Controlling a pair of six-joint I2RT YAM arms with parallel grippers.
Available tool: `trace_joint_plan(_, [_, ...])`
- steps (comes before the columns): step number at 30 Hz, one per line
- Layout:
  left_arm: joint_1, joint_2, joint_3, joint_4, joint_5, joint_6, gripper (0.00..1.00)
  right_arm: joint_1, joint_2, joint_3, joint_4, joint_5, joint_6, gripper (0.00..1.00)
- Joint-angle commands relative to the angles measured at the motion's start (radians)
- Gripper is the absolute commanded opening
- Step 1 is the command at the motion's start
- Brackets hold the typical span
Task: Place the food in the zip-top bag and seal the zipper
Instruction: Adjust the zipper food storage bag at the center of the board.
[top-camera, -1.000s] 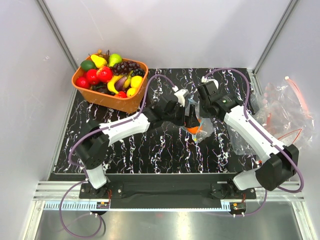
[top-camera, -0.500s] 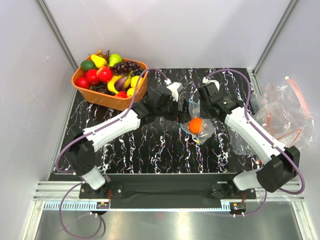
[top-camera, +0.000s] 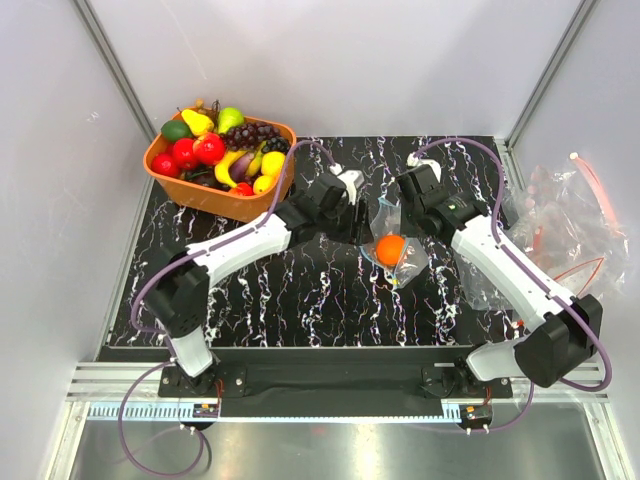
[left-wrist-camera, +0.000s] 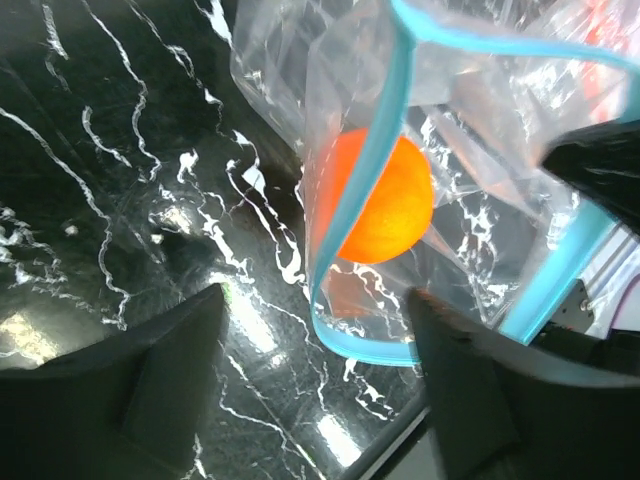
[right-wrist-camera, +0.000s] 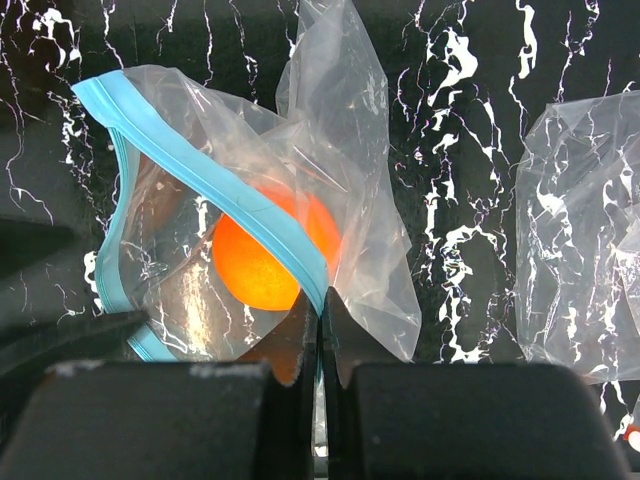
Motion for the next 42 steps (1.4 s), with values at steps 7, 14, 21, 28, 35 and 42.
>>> trace_joint_plan(7, [-0.024,-0.086,0.018,0.067,-0.012,-0.012,0.10,0.003,-0.062,-0.010,0.054,0.052,0.019,0.00])
trace_joint_plan(14, [-0.024,-0.218,0.131,-0.095,-0.062,0.049,0.04,-0.002,-0.044,-0.050,0.109,-0.011,0.034,0.00])
trace_joint_plan(21, [0.007,-0.173,0.058,-0.052,-0.027,0.046,0.04,-0.002,-0.058,0.178,-0.039,0.042,0.005,0.00])
trace_joint_plan(28, [0.010,-0.074,0.100,-0.014,0.067,0.019,0.00,-0.002,-0.182,0.210,0.006,-0.072,0.008,0.00])
trace_joint_plan(35, [0.010,-0.192,0.249,-0.196,-0.149,0.132,0.05,-0.002,-0.072,0.039,0.037,-0.042,0.028,0.00])
trace_joint_plan(42, [0.008,-0.119,0.099,-0.057,-0.053,0.086,0.03,-0.002,-0.157,0.150,0.019,-0.040,0.016,0.00])
